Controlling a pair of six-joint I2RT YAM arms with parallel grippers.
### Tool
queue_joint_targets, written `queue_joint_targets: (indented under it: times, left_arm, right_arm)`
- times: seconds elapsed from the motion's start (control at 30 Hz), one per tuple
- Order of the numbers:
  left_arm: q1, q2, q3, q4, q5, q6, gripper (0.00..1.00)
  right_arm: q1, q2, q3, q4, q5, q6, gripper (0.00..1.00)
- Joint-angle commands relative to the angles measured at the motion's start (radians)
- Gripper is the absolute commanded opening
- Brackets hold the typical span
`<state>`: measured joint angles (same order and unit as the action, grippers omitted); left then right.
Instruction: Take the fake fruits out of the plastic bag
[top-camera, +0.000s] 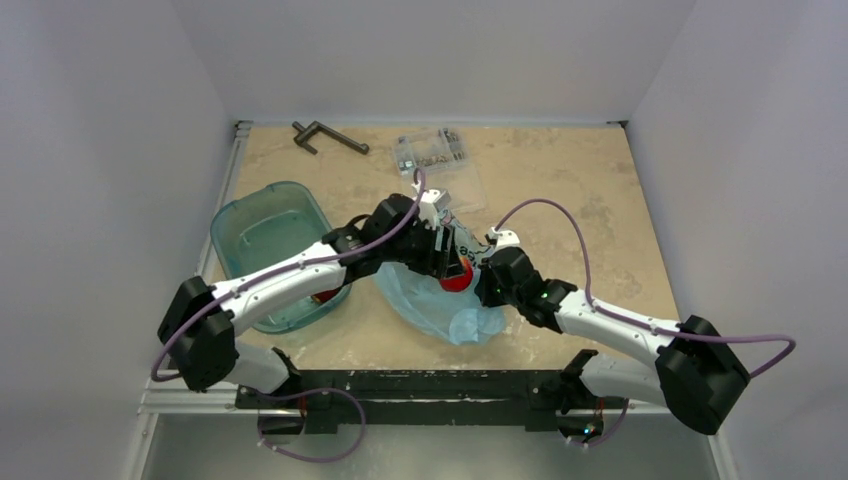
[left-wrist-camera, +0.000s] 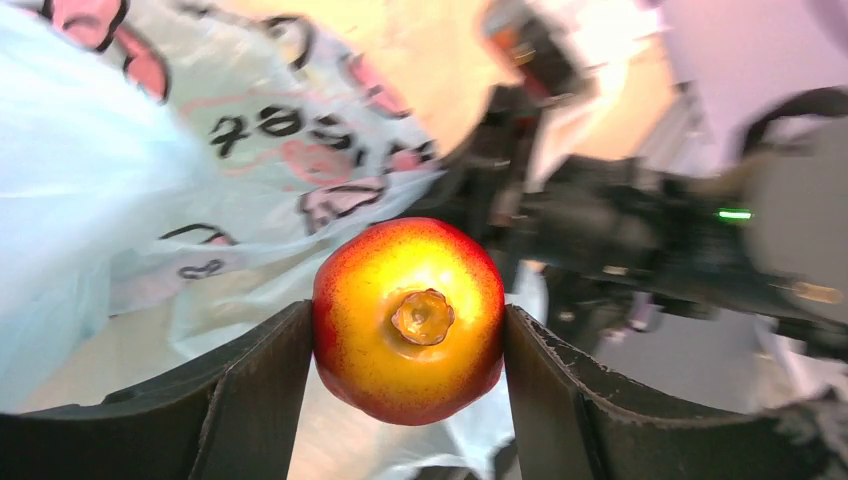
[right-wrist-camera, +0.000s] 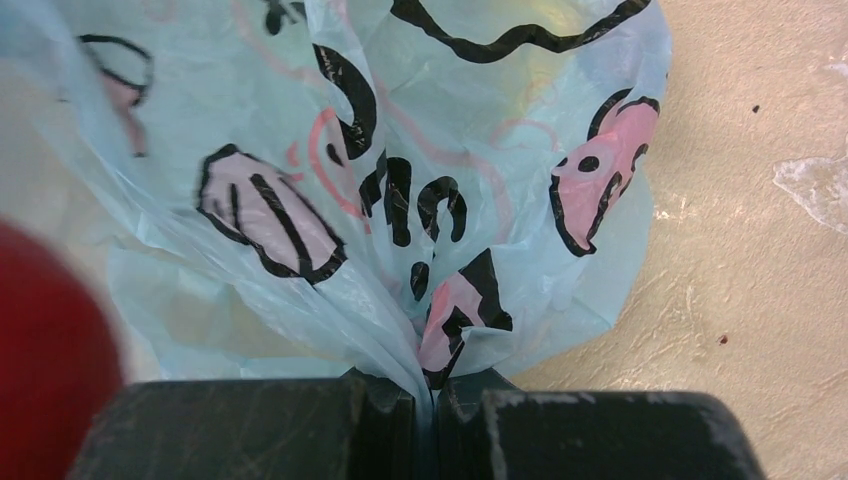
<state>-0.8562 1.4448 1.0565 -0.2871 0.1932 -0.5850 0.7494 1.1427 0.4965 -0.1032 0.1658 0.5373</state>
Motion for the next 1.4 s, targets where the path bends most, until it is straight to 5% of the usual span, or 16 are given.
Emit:
queue_joint_targets:
  times: [0.0, 0.13, 0.27, 0.43, 0.7, 0.93, 1.37]
  left_arm:
    - [0.066, -0.080, -0.040, 0.218, 0.297, -0.142, 0.06]
    - [0.107, -0.135, -0.090, 0.394, 0.462, -0.257, 0.00]
    - [0.130, -0.238, -0.061, 0.307, 0.456, -0.221, 0.00]
    - [0.142, -0.415, 0.080, -0.225, 0.088, 0.034, 0.00]
    - [0.170, -0.586, 0.107, -0.612, -0.590, 0.173, 0.00]
    - [0.231, -0.503, 0.019, -0.639, -0.869, 0.107, 0.00]
    - [0.399, -0.066, 0.038, -0.530, -0.903, 0.032, 0.00]
  right_arm:
    - [-0.004, -0.025, -0.010, 0.025, 0.014, -0.011, 0.00]
    - [-0.005, -0.026, -0.012, 0.024, 0.014, -0.011, 0.00]
    - [-0.004, -0.024, -0.010, 0.025, 0.014, -0.011, 0.00]
    - [-0.005, -0.024, -0.010, 0.026, 0.011, -0.011, 0.00]
    - [-0.004, -0.021, -0.009, 0.027, 0.007, -0.013, 0.00]
    - [-0.004, -0.029, -0.013, 0.031, 0.007, -0.015, 0.00]
    - [-0.004, -0.031, -0.015, 0.033, 0.005, -0.016, 0.00]
